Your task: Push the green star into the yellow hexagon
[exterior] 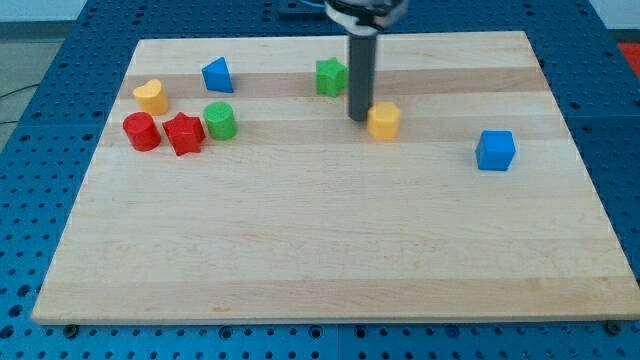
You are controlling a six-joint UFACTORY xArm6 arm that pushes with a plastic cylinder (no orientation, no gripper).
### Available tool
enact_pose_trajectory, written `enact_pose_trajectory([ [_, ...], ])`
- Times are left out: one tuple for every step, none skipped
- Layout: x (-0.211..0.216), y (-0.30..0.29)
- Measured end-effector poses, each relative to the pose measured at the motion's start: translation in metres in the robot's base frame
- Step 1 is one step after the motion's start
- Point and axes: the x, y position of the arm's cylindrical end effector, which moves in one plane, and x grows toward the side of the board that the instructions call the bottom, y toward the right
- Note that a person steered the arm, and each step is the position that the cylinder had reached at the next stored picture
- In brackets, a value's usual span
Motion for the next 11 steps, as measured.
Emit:
enact_pose_trajectory([
  [0.026,0.065],
  [0.034,0.057],
  [-0.016,0.011],
  [-0.082,0.016],
  [-0.09,-0.064],
  [-0.091,-0.102],
  [-0.095,-0.153],
  [-0.071,-0.163],
  [-0.052,-0.093],
  [-0.035,-0.001],
  [-0.022,0.047],
])
